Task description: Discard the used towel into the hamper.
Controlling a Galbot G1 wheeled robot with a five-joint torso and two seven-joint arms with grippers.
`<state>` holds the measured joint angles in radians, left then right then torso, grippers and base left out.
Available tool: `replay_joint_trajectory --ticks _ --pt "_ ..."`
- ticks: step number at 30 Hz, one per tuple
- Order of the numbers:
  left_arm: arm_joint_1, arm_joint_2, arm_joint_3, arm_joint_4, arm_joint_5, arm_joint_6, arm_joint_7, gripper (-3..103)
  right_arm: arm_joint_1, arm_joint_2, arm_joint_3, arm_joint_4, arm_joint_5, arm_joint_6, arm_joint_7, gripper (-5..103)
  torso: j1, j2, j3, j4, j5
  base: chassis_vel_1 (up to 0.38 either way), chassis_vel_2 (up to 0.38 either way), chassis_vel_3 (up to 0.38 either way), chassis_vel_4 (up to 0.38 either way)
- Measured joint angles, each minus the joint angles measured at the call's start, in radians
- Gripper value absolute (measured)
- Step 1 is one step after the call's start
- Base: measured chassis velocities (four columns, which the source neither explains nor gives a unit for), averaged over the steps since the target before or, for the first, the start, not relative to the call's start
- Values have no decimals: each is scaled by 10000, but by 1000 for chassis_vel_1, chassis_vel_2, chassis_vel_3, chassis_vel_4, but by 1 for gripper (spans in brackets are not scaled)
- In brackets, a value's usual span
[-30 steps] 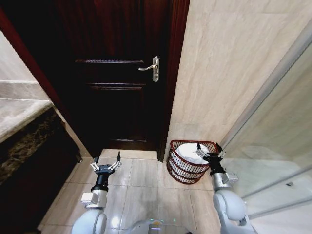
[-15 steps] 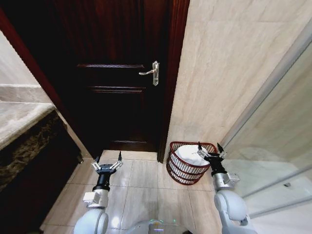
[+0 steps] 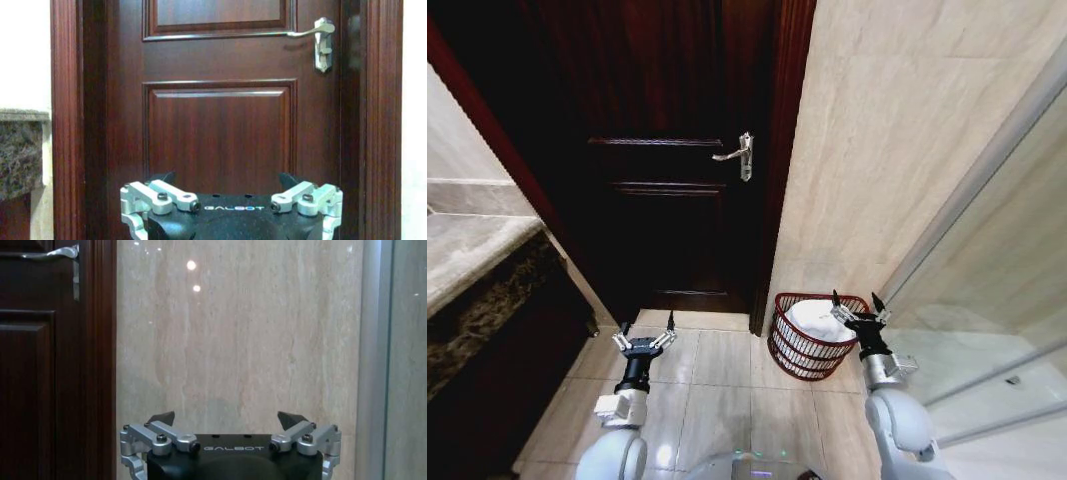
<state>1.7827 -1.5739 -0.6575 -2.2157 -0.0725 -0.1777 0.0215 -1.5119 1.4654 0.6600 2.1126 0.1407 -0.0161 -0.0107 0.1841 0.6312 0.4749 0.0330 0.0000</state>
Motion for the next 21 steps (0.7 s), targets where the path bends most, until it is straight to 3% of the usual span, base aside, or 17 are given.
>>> replay_joint_trajectory --ticks 21 --pt "33 29 -97 -109 -17 -98 51 100 12 39 -3 43 -36 42 -24 100 177 428 256 0 0 0 0 0 0"
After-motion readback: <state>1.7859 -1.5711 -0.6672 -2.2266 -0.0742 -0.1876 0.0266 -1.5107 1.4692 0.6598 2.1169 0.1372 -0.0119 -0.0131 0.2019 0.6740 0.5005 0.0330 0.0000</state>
